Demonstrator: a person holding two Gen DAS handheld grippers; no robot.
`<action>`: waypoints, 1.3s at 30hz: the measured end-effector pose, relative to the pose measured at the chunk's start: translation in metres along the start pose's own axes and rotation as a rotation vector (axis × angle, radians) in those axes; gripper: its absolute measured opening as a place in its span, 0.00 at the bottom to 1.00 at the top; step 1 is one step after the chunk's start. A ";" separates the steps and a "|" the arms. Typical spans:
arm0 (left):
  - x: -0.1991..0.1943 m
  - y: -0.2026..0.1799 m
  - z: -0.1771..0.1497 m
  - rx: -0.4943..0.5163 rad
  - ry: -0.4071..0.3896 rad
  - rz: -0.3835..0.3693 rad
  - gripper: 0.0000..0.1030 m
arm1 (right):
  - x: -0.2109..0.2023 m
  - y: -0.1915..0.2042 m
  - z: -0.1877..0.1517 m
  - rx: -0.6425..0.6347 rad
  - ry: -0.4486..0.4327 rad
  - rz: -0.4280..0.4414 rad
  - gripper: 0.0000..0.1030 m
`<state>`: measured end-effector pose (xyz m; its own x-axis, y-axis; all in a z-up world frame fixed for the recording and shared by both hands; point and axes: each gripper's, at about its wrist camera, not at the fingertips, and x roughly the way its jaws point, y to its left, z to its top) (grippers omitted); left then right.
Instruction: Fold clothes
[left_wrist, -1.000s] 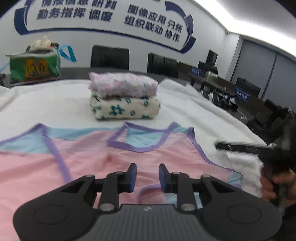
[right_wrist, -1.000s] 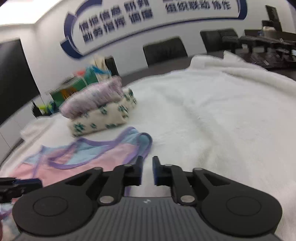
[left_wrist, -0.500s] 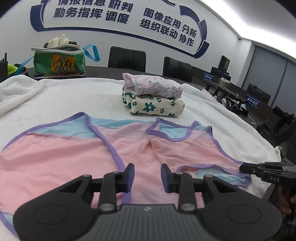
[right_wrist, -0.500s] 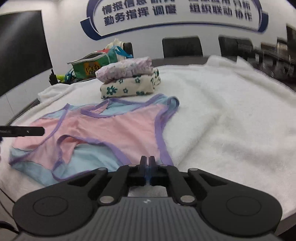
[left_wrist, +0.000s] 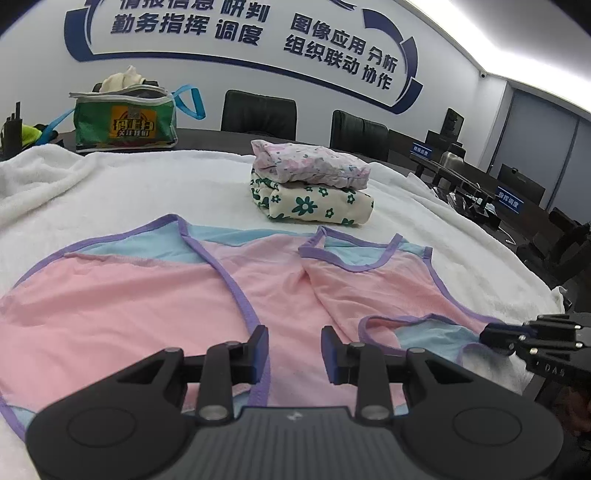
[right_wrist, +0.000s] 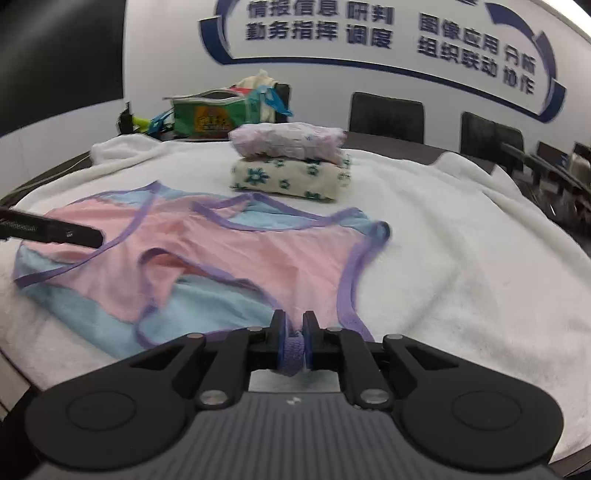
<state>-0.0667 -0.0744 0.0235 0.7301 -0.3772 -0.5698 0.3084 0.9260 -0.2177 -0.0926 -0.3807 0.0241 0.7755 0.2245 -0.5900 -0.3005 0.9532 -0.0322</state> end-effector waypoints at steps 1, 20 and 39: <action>0.000 0.000 0.000 0.004 0.000 0.001 0.28 | 0.002 0.002 -0.001 -0.007 0.014 0.002 0.09; -0.065 0.063 -0.049 0.315 0.027 -0.197 0.34 | -0.010 0.068 -0.019 -0.393 -0.142 0.284 0.36; -0.045 0.087 0.015 0.317 -0.042 -0.260 0.00 | 0.038 0.025 0.055 -0.305 -0.145 0.338 0.03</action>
<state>-0.0639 0.0230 0.0418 0.6254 -0.6042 -0.4937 0.6537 0.7512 -0.0913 -0.0396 -0.3376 0.0452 0.6694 0.5583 -0.4901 -0.6816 0.7240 -0.1062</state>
